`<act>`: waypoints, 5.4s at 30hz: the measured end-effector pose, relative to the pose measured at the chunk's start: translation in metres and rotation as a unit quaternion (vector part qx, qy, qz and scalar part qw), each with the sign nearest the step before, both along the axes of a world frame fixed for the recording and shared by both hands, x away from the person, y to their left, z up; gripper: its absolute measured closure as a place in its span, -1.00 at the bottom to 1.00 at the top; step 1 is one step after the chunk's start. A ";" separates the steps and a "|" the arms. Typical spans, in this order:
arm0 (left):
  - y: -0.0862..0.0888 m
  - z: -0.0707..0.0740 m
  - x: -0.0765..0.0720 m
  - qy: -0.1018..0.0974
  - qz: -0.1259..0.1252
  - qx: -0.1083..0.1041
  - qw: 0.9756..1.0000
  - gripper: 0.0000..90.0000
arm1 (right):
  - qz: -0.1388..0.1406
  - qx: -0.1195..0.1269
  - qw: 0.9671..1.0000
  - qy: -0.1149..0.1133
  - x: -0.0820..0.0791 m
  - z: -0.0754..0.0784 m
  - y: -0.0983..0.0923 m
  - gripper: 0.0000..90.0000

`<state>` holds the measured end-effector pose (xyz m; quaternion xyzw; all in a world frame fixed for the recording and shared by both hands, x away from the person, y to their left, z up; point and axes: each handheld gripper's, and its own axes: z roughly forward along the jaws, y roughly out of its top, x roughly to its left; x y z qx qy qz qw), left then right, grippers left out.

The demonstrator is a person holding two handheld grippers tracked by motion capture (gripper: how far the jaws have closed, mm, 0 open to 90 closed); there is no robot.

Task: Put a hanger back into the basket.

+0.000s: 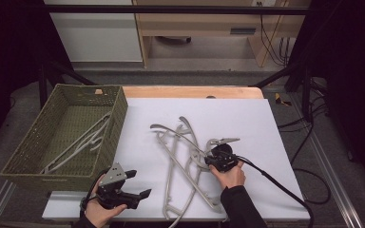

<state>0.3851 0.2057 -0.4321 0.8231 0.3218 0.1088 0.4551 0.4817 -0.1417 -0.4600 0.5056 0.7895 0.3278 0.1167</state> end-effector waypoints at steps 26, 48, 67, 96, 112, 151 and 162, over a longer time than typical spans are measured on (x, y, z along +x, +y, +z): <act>0.000 0.000 -0.003 -0.004 0.004 0.000 1.000 -0.69 | 0.069 0.024 0.997 0.007 -0.075 -0.002 -0.047 0.45; -0.015 0.010 -0.005 -0.006 -0.005 -0.014 1.000 -0.68 | 0.064 0.074 0.995 -0.004 -0.082 -0.001 -0.047 0.34; -0.159 0.010 0.018 0.029 -0.043 0.011 0.999 -0.64 | 0.032 0.108 0.977 -0.180 -0.064 0.049 -0.104 -0.50; -0.235 -0.042 0.041 0.089 0.016 0.049 0.995 -0.50 | 0.012 0.100 0.977 -0.186 -0.065 0.051 -0.113 -0.63; -0.195 -0.036 0.037 0.146 -0.037 0.069 0.986 0.23 | 0.014 0.096 0.978 -0.182 -0.067 0.051 -0.114 -0.62; -0.191 -0.024 0.013 0.155 -0.008 0.126 0.980 0.54 | 0.011 0.101 0.978 -0.182 -0.068 0.052 -0.115 -0.61; -0.153 -0.010 -0.011 0.161 -0.050 0.135 0.976 0.81 | 0.007 0.107 0.976 -0.188 -0.070 0.055 -0.119 -0.60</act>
